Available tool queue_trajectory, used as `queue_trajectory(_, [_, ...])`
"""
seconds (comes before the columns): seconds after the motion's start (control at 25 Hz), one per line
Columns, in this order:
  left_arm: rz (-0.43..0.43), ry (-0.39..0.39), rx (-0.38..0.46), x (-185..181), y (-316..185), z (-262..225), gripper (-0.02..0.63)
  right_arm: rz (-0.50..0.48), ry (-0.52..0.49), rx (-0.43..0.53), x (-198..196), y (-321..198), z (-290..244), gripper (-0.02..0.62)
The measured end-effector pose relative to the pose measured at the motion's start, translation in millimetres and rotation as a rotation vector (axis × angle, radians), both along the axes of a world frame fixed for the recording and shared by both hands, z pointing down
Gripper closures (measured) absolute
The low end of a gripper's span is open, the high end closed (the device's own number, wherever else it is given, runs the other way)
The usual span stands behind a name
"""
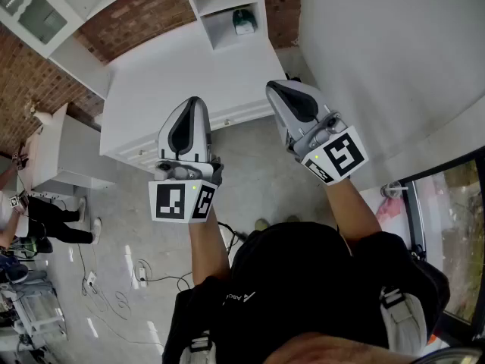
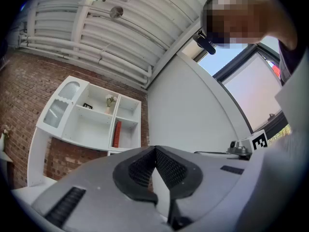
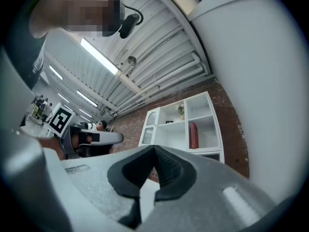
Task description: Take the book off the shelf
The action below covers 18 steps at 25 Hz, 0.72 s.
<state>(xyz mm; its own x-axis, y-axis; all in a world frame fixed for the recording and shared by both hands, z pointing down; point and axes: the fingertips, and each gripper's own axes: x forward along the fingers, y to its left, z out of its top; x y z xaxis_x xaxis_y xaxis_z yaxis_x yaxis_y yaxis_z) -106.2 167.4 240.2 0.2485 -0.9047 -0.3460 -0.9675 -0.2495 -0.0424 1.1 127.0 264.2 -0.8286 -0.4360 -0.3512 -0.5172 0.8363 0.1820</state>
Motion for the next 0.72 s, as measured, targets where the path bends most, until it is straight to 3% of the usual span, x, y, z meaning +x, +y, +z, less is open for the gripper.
queue_trajectory(0.36, [0.016,0.023,0.010,-22.7,2.5,3.5,0.607,0.004,-0.002,-0.018,-23.8,0.7,0.3,0.594])
queue_trajectory(0.72, [-0.036,0.086,0.033,-81.4,-9.6,4.2,0.607,0.048,0.030,-0.034,-61.9,2.1,18.1,0.594])
